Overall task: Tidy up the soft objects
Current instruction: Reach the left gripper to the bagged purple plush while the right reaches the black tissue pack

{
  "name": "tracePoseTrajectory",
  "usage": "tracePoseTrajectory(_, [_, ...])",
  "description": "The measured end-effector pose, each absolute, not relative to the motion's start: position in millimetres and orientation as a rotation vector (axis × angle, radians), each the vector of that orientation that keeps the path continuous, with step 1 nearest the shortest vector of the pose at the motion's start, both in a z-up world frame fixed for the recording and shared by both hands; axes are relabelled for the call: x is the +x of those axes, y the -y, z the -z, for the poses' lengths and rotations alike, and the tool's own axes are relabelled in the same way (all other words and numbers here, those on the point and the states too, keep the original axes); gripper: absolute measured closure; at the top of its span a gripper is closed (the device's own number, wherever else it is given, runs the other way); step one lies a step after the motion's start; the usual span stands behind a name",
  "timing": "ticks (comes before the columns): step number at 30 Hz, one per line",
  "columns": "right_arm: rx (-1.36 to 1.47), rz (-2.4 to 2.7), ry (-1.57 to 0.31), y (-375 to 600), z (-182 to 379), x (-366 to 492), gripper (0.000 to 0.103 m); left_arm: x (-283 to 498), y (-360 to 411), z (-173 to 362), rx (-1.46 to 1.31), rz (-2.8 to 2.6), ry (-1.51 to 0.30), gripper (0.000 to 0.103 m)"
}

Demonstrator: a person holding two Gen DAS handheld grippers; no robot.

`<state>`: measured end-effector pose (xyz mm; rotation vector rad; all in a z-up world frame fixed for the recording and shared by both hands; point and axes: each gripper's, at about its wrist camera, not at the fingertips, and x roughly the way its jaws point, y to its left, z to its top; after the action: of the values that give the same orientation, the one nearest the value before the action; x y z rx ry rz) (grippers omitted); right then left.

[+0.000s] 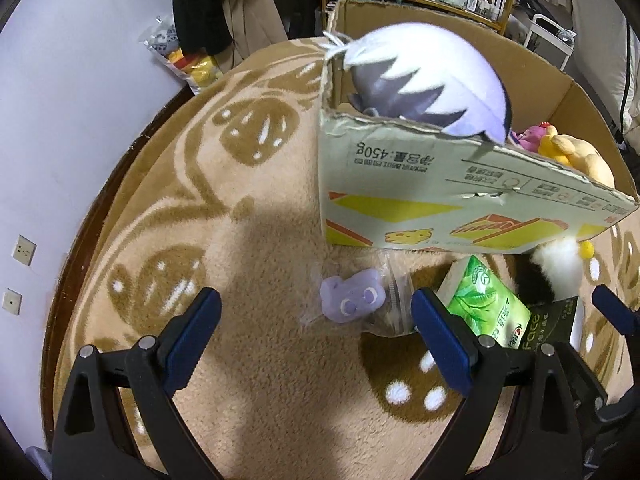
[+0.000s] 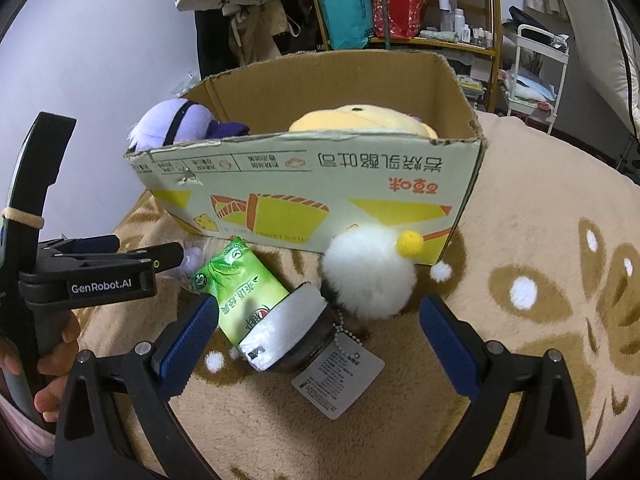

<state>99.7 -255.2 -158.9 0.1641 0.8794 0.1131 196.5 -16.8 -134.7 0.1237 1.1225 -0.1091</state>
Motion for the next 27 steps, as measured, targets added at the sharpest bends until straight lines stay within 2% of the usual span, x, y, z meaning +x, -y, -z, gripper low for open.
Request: tracePoseTrajectory(27, [0.149, -0.112, -0.925, 250, 175, 110, 0.000, 229, 31, 175, 0.117, 0.146, -1.221, 0.008])
